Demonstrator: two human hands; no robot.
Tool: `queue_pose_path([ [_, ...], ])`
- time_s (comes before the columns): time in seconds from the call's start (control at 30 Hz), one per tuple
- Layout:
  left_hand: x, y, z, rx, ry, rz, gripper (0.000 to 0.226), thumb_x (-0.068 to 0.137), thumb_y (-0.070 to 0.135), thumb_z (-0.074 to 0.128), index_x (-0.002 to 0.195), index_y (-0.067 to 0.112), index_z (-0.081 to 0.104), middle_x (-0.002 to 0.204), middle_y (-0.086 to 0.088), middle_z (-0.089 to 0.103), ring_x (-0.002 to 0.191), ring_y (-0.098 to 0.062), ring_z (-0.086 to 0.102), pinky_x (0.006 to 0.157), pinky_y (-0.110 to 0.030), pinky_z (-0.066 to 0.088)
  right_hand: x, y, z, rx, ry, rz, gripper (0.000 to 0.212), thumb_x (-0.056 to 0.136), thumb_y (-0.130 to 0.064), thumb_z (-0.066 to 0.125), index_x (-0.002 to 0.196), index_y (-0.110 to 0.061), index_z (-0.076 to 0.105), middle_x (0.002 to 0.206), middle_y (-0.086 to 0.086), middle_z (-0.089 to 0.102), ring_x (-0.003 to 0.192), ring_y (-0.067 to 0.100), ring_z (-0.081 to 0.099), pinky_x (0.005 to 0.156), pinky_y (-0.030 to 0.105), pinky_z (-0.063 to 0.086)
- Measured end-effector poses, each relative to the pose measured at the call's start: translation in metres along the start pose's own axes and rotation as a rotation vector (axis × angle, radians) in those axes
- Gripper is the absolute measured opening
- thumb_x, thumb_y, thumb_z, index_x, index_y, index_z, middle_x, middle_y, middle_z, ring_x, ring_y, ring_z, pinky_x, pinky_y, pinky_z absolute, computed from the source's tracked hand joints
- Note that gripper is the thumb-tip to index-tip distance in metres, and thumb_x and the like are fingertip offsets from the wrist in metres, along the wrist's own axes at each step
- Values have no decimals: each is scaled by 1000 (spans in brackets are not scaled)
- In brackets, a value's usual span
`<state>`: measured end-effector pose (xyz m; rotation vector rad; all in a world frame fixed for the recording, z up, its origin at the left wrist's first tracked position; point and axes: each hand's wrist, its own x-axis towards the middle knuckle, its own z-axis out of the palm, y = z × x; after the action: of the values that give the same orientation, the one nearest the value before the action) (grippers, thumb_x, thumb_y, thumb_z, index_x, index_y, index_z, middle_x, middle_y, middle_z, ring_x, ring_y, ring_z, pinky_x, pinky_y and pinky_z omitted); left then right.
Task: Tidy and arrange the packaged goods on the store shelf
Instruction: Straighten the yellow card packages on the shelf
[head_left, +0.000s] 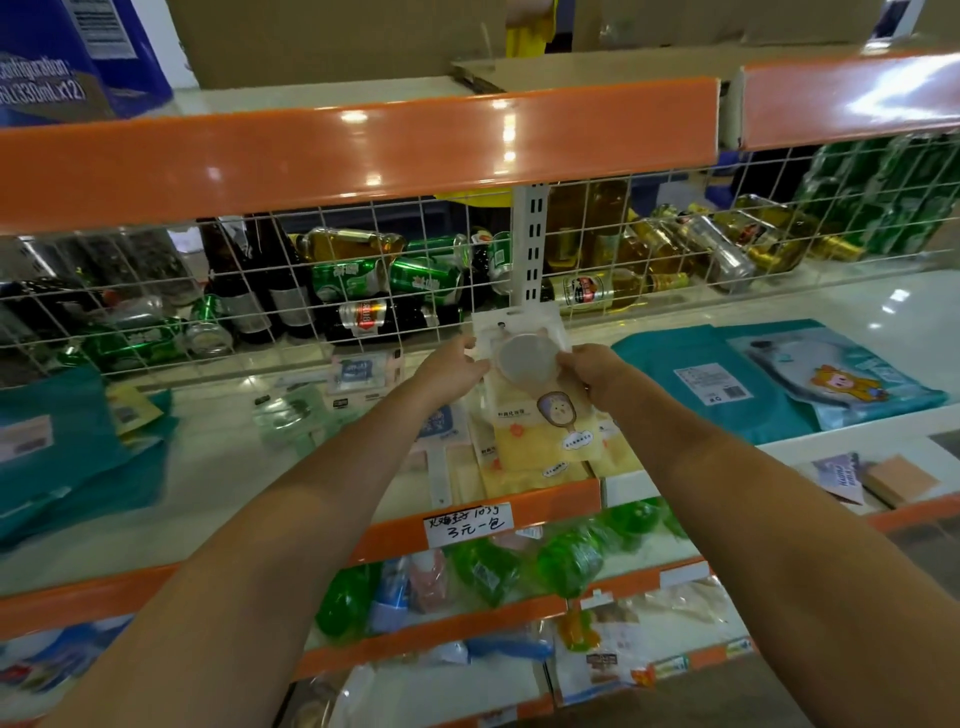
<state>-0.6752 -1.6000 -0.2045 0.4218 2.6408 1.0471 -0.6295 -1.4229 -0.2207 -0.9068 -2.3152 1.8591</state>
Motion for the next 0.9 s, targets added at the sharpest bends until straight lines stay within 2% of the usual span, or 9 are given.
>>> queue_pose_path([
  [0.13,-1,-14,-3,182,46,25,53,96,29,49,144,13,35,144,-9,44,123,-26,50,97,-33,41,4,11,10,-58,-16,1,24,96,-17,50,111,-2,61,95,15,60,90,28,56,90,43,49],
  [0.23,-1,-24,-3,298,54,35,51,95,28,48,142,11,37,144,-11,42,121,-29,51,94,-34,43,0,15,19,-57,-31,19,9,96,-10,49,94,-6,57,80,11,56,70,22,54,66,32,49],
  [0.3,-3,-30,-3,363,65,55,49,96,28,47,141,11,38,142,-13,43,121,-30,50,94,-35,42,5,20,23,-70,-39,34,14,97,-9,49,84,-7,55,78,9,54,67,20,52,68,34,50],
  [0.37,-4,-36,-2,413,81,71,48,97,28,46,140,11,38,139,-14,45,123,-31,47,97,-37,42,9,25,26,-88,-41,42,12,96,-11,49,96,-4,59,89,14,58,82,26,55,88,42,51],
  [0.43,-5,-40,-1,448,98,81,47,97,29,45,140,11,39,136,-15,47,123,-32,45,99,-39,42,11,29,28,-90,-10,60,23,95,-12,50,112,1,59,102,21,61,91,29,55,95,46,50],
  [0.6,-8,-44,1,492,129,102,44,97,27,43,138,12,41,134,-14,48,124,-32,42,98,-40,40,7,28,29,-94,15,62,26,96,-10,49,119,2,57,107,19,58,87,25,54,62,30,50],
  [0.7,-10,-44,2,506,143,115,43,98,28,43,138,12,42,134,-13,48,124,-31,42,97,-40,39,10,30,31,-62,47,66,28,96,-12,49,119,1,57,116,21,61,94,28,55,80,38,52],
  [0.83,-12,-45,3,535,160,134,41,98,27,43,136,13,43,133,-12,50,122,-31,43,95,-39,39,10,34,35,-76,51,69,30,96,-15,50,121,1,57,103,16,59,107,34,59,92,44,52],
  [0.9,-13,-45,3,548,159,138,40,98,27,43,135,13,44,133,-12,50,122,-30,44,95,-38,39,8,33,35,-97,57,62,31,97,-18,50,121,0,56,108,16,60,109,34,59,94,44,51],
])
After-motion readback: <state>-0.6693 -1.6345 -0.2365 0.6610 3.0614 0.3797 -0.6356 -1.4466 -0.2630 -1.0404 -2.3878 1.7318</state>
